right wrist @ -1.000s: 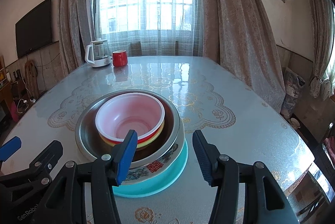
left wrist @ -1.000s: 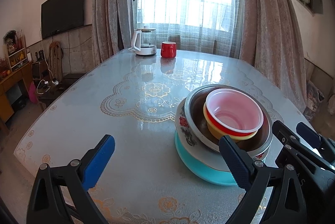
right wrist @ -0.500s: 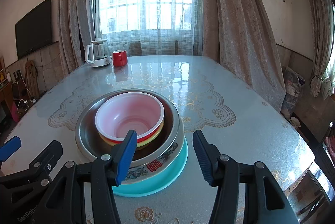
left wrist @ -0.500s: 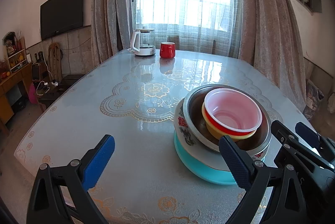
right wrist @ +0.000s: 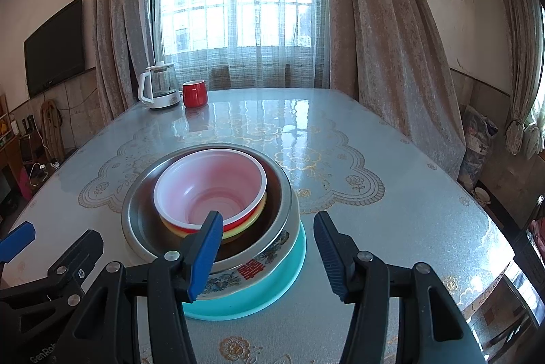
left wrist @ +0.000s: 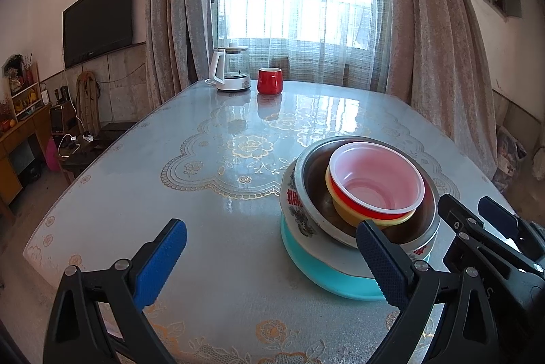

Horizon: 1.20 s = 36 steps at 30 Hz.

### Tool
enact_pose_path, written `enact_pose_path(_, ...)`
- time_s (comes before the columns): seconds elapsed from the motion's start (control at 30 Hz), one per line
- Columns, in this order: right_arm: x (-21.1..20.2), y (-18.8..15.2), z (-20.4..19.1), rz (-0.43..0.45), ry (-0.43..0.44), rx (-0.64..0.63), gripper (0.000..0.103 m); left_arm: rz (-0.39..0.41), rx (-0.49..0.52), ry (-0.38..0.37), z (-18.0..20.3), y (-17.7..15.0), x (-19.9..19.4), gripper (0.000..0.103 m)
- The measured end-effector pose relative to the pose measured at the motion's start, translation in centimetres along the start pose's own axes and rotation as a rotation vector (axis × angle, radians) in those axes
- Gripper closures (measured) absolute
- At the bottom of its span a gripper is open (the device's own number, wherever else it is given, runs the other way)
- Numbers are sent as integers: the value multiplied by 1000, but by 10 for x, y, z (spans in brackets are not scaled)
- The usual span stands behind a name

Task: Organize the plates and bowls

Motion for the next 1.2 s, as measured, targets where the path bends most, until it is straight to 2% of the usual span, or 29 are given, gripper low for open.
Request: enact_pose_path(1.2,13,-2,2,-27,2,2,47,-8,18,-11,5,2,5,3)
Point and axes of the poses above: each gripper's, at about its wrist camera, not at the fingertips, and x roughly the way its jaws point, z to its right, y to its top, the point moved 5 cm from there along x, roughly the way its jaws point, and after that the axes turned 6 degrees about -z, right-handed, at the moved point
